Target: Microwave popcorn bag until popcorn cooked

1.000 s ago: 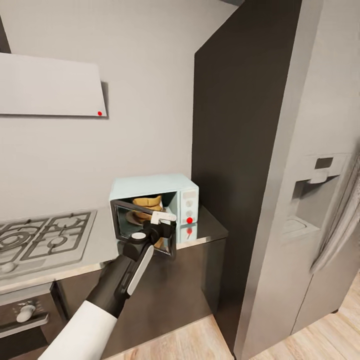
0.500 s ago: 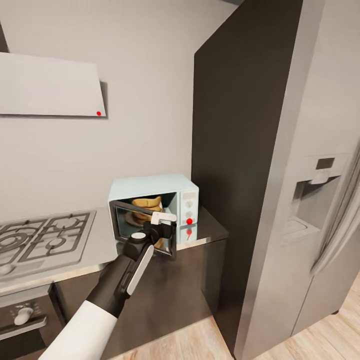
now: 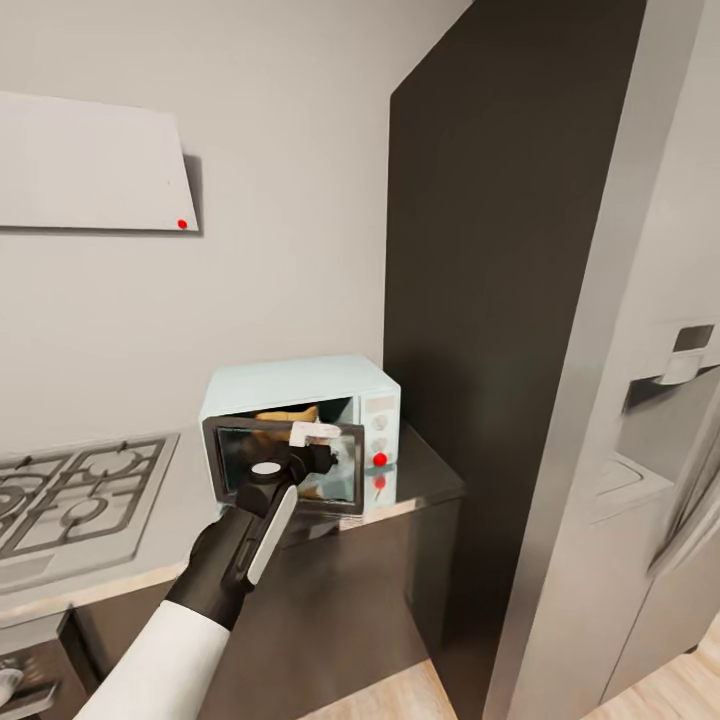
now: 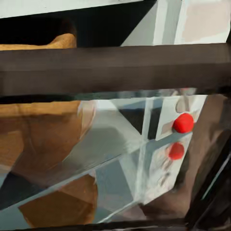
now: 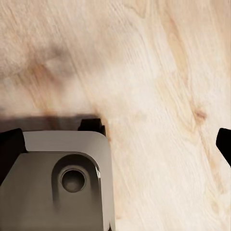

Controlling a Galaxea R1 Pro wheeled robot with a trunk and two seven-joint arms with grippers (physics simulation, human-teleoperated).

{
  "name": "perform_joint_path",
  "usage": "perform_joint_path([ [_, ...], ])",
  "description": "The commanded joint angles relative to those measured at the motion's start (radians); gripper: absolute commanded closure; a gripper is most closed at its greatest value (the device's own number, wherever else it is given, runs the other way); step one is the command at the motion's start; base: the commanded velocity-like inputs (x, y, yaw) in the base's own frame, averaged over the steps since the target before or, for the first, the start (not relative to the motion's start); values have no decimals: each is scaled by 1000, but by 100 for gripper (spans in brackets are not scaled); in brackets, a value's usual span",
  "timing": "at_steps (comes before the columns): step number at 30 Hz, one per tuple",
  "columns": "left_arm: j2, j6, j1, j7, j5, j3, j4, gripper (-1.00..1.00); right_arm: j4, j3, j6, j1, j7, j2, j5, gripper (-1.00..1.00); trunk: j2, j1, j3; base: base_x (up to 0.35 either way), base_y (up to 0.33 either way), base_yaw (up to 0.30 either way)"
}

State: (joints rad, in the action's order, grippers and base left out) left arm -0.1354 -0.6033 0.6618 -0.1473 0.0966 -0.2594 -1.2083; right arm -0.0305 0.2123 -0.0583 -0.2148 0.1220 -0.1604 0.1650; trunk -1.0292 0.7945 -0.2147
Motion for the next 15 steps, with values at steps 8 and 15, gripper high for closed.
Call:
perform_joint_path([
  [8,-1,-4,1,-9,8,-1,8,-100,-3,9,-6,-1,2,-1,10,-100,-1,1,-1,215,0,0],
  [15,-1,-3,1,-9,6,-1,27,-100,-3,9,-6,-1,2,-1,10,-100,-1,1,-1,196,0,0],
])
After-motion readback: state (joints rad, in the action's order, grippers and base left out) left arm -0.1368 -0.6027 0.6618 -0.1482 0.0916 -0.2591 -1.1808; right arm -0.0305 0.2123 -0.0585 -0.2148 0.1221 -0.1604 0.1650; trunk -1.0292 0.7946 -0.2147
